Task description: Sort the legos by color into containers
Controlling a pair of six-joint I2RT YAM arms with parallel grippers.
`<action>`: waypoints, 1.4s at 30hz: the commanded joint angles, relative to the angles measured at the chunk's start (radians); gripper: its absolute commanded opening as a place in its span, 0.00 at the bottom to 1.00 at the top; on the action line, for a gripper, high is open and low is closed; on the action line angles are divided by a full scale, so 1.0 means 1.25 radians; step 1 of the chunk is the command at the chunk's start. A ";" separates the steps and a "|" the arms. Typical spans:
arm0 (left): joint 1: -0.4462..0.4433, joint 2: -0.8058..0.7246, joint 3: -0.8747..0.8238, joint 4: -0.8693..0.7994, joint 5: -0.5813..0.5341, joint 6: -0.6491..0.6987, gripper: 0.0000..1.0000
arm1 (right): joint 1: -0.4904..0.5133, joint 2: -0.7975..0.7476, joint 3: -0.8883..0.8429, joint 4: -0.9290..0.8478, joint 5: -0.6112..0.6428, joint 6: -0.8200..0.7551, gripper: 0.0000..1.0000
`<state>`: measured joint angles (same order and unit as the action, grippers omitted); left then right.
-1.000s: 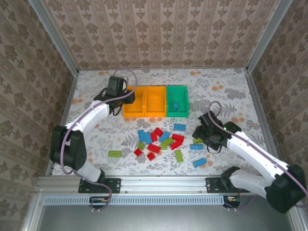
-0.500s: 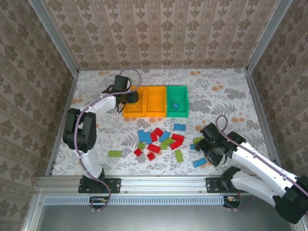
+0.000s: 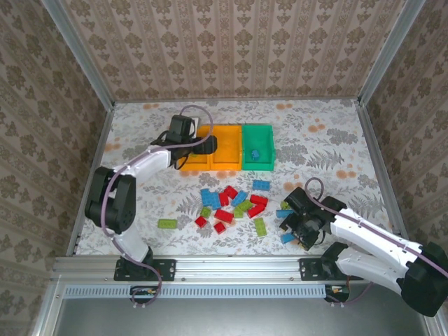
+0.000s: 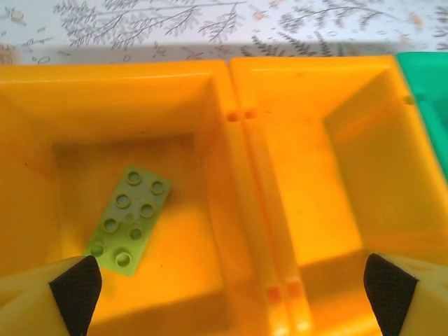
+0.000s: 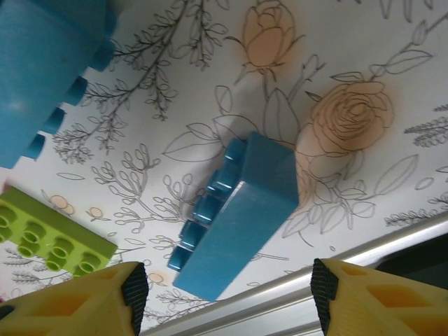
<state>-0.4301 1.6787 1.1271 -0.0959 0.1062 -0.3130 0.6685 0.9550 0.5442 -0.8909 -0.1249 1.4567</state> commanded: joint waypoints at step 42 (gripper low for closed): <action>-0.014 -0.302 -0.289 -0.175 -0.190 -0.100 1.00 | -0.108 0.398 0.486 0.271 0.301 -0.651 0.09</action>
<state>-0.4454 1.3262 0.7788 -0.2291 -0.0746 -0.3691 0.6041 1.3453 1.0645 -0.6189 0.2714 0.7238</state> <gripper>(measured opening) 0.993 0.253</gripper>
